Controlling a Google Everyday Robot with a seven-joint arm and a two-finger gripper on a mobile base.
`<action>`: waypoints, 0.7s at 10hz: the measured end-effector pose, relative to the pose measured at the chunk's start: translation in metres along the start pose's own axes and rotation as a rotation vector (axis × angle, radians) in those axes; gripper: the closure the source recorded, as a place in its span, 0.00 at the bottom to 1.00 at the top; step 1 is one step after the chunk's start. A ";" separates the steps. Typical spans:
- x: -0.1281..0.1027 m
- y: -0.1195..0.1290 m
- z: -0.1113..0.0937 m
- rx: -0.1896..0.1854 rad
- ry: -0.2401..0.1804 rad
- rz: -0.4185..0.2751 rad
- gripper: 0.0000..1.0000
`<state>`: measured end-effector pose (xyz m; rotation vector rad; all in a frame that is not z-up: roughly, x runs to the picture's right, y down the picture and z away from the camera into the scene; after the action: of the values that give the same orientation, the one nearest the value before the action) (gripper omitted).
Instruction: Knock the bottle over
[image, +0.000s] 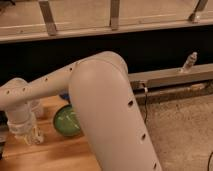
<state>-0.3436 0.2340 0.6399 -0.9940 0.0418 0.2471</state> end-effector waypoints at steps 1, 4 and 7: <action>-0.005 -0.001 0.001 -0.012 -0.023 -0.011 1.00; -0.036 -0.008 0.002 -0.042 -0.107 -0.057 1.00; -0.030 -0.042 -0.005 -0.026 -0.173 -0.002 1.00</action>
<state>-0.3629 0.2022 0.6757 -0.9952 -0.1208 0.3314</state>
